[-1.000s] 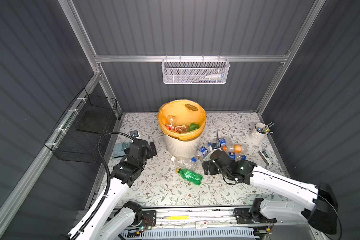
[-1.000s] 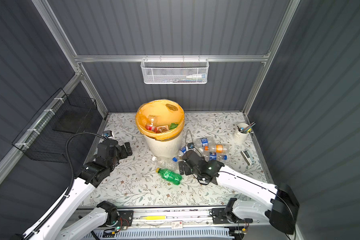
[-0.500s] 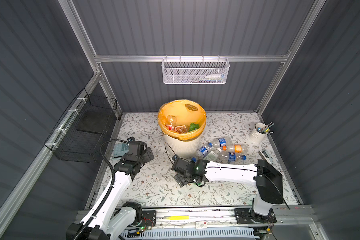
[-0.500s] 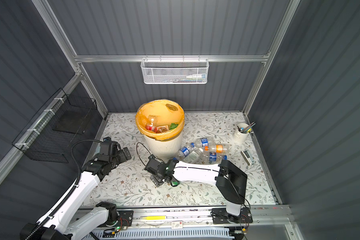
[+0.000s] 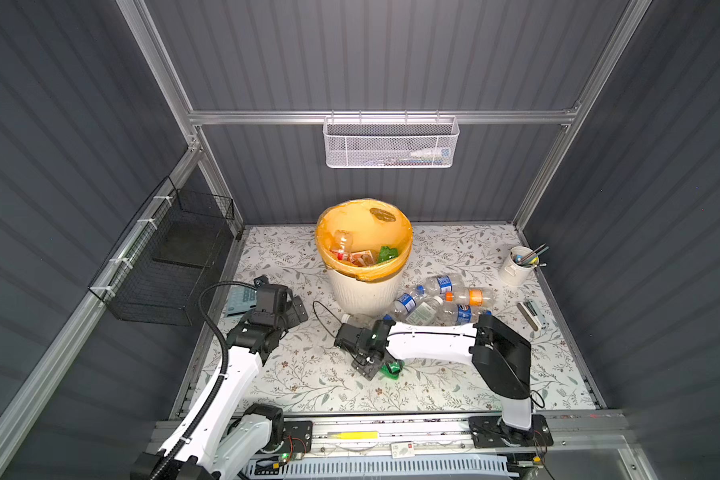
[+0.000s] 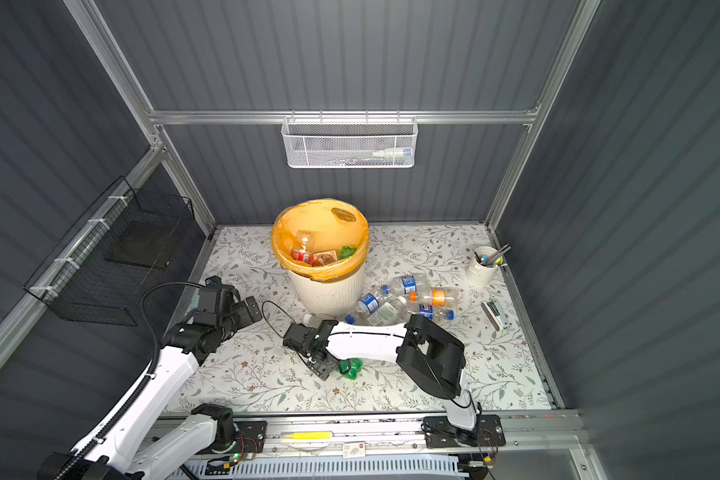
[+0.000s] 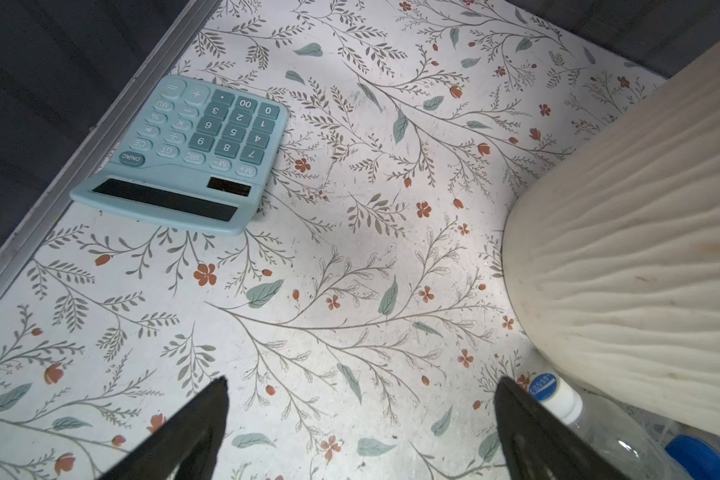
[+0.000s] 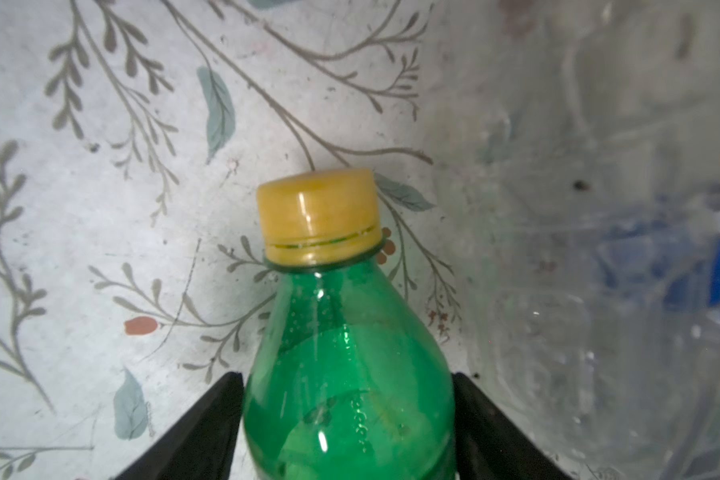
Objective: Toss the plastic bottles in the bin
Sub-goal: 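Lift the Sprite bottle with the right gripper over the bin and release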
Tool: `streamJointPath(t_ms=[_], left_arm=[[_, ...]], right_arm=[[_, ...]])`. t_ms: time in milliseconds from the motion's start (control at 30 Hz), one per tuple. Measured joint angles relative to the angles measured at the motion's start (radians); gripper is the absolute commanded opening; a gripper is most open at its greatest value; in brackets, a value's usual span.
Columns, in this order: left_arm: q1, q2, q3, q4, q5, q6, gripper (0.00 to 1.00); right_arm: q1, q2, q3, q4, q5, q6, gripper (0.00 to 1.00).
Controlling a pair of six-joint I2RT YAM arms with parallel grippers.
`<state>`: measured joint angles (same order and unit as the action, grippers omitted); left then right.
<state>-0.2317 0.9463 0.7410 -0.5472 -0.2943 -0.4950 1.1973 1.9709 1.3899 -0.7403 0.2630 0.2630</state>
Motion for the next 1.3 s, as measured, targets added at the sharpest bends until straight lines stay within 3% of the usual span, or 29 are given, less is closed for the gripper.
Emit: streamJointPath(t_ms=[233, 433, 533, 733, 900, 1100, 1200, 1300], left_arm=[[0.003, 0.000, 0.000, -0.010, 0.000, 0.000, 1.00], [0.003, -0.003, 0.000, -0.012, 0.000, 0.000, 1.00], [0.003, -0.007, 0.000, -0.014, 0.000, 0.000, 1.00], [0.003, -0.008, 0.000, -0.014, 0.002, 0.000, 1.00], [0.003, -0.008, -0.014, -0.008, 0.027, 0.000, 1.00], [0.003, -0.017, -0.036, 0.001, 0.066, -0.007, 1.00], [0.003, -0.022, -0.048, 0.011, 0.089, -0.016, 1.00], [0.003, -0.021, -0.052, 0.017, 0.114, -0.029, 1.00]], right_arm=[[0.000, 0.013, 0.013, -0.023, -0.029, -0.003, 0.54], [-0.001, -0.018, 0.016, -0.032, -0.019, -0.002, 0.51], [-0.005, -0.109, 0.016, -0.032, 0.006, -0.003, 0.51], [-0.034, -0.434, 0.048, 0.013, 0.149, -0.059, 0.51], [-0.045, -0.736, 0.080, 0.200, 0.309, -0.215, 0.51], [-0.045, -1.043, 0.021, 0.652, 0.386, -0.474, 0.55], [-0.074, -1.060, 0.022, 0.832, 0.375, -0.553, 0.56], [-0.194, -0.981, 0.059, 0.864, 0.285, -0.500, 0.57]])
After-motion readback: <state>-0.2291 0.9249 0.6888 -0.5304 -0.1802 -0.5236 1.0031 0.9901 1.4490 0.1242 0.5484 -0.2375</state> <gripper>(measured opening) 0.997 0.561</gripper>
